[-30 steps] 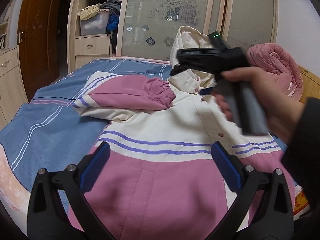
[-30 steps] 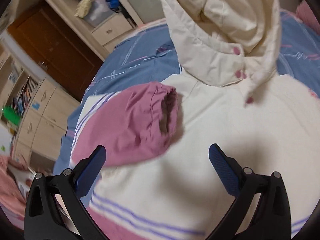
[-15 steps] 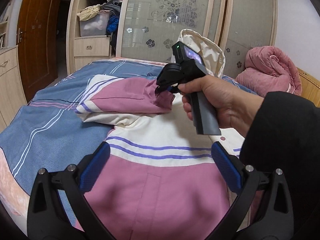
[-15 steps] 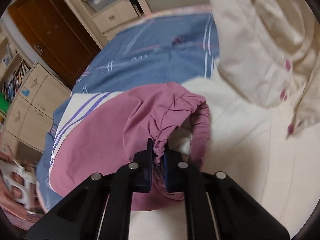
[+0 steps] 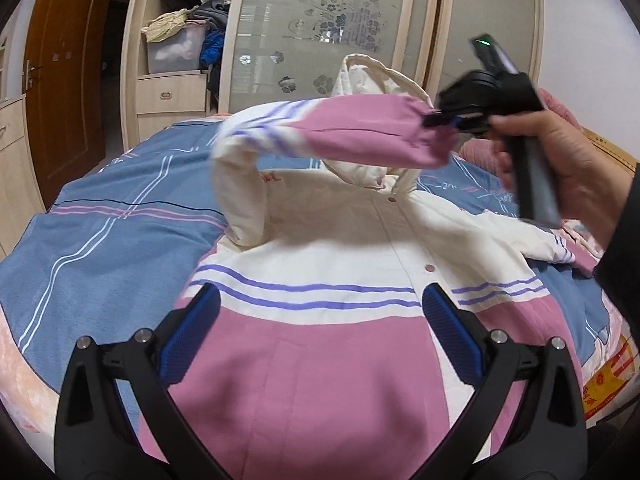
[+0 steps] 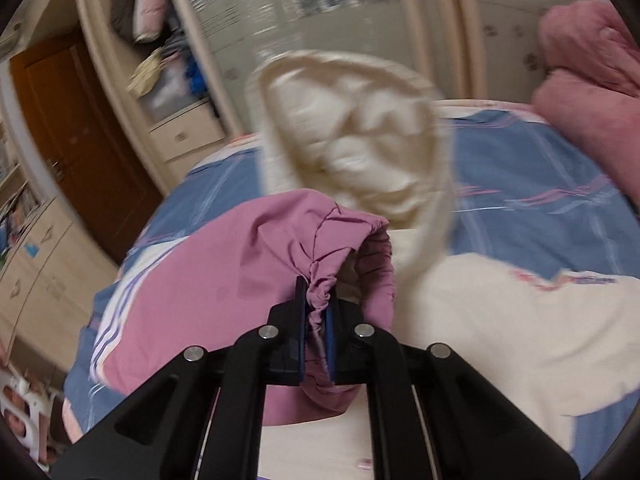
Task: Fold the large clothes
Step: 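Grasp the folded sleeve cuff with the right tool and lay it flatter across the chest, then withdraw the right tool from the folded sleeve toward the other sleeve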
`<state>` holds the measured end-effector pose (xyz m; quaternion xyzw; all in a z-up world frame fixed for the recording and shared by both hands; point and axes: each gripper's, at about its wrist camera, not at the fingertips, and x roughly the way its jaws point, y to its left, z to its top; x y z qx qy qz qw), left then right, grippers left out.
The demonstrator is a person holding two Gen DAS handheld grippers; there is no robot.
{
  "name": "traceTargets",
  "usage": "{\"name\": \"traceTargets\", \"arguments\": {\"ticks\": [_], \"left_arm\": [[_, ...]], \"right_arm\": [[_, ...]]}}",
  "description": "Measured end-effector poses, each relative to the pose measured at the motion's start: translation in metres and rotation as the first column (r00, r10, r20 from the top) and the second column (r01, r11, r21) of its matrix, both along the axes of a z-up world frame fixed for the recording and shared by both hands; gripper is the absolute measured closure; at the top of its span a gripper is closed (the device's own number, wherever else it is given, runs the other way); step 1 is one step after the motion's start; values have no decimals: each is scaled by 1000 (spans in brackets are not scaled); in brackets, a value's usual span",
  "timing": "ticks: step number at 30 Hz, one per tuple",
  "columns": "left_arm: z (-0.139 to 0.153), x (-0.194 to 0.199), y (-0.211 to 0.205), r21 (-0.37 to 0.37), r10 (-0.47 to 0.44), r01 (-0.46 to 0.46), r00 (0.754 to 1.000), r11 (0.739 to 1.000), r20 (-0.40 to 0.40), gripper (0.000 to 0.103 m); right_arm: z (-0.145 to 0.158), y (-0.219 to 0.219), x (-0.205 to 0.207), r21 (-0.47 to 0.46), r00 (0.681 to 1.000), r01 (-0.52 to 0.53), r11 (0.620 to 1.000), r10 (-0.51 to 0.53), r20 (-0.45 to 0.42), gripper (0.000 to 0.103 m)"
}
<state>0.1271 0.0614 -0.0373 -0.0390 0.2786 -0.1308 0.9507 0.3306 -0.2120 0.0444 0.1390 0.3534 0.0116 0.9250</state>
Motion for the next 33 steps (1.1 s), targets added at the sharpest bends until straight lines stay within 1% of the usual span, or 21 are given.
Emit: {"name": "traceTargets", "arguments": {"ticks": [2,5,8,11,15,19,23,24,26,28,29,30,31,32,33], "left_arm": [[-1,0,-3,4,-9,9,1000,1000,-2,2],[-3,-2,-7,10,-22,22,1000,1000,-6,2],[-5,-1,-10,16,-27,27,1000,1000,-10,2],[-6,1,-12,14,-32,32,999,999,-17,2],[-8,4,-16,20,-40,41,999,999,-30,2],[-7,6,-21,34,-50,51,998,998,-30,2],[-9,7,-22,39,-58,59,998,997,-36,2],[-9,8,-21,40,-58,60,998,997,-38,2],[-10,9,-21,41,-59,60,997,997,-40,2],[-10,11,-20,41,-58,60,997,997,-41,2],[-10,11,-20,42,-58,60,997,997,-42,2],[-11,11,-20,42,-58,59,997,997,-43,2],[-11,12,-20,43,-58,60,997,997,-44,2],[-12,12,-21,44,-58,60,997,997,-44,2],[-12,13,-21,46,-57,59,997,997,-45,2]], "right_arm": [[-4,-21,-5,-22,999,44,999,-44,-2,96],[-20,-51,-9,-32,994,103,994,-103,-24,96],[-34,-70,-18,-34,991,122,992,-124,-46,96],[-47,-73,-21,-59,989,131,990,-135,-66,96],[-67,-77,-17,-125,980,152,980,-166,-107,96],[-89,-85,-10,-176,961,188,966,-218,-169,96],[-116,-101,-6,-205,930,226,952,-273,-244,96],[-125,-105,-5,-212,925,229,950,-280,-255,95],[-136,-108,-5,-218,926,229,949,-281,-250,92],[-144,-107,-6,-222,934,228,948,-277,-225,81],[-149,-106,-8,-231,939,229,946,-277,-204,62],[-152,-104,-9,-242,941,226,943,-276,-194,26],[-157,-103,-14,-272,937,243,931,-298,-184,10],[-157,-105,-18,-271,936,258,927,-309,-167,2],[-155,-108,-27,-236,939,280,930,-317,-134,2]]}}
